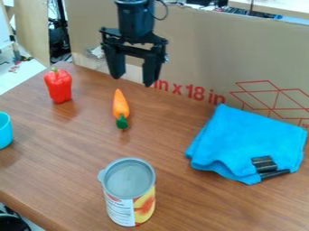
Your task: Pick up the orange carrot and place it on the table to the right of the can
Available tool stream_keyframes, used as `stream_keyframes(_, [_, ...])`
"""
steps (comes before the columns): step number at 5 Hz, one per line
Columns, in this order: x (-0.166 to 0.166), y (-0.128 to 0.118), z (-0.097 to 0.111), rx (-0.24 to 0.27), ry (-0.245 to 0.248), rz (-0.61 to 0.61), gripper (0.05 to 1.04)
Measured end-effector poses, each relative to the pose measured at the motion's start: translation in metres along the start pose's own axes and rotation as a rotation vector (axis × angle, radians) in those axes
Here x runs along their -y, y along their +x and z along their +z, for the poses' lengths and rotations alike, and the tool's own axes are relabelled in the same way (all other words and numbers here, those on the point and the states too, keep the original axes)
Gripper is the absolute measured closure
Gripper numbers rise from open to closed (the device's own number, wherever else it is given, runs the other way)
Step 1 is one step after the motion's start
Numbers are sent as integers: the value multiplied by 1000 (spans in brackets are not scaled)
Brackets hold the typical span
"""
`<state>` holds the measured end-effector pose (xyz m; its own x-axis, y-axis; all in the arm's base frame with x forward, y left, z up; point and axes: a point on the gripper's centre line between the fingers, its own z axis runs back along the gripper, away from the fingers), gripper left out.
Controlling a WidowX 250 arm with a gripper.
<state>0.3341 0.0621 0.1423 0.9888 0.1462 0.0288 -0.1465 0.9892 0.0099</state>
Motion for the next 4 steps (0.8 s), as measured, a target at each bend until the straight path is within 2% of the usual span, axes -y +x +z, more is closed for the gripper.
stream_keyframes(1, [-27, 8, -6, -9, 18, 85, 83])
stream_keyframes(2, [-38, 13, -12, 11, 61, 118, 83])
stream_keyframes(3, [-40, 20, -26, 29, 69, 140, 83])
stream_keyframes(4, [-49, 27, -36, 69, 50, 172, 83])
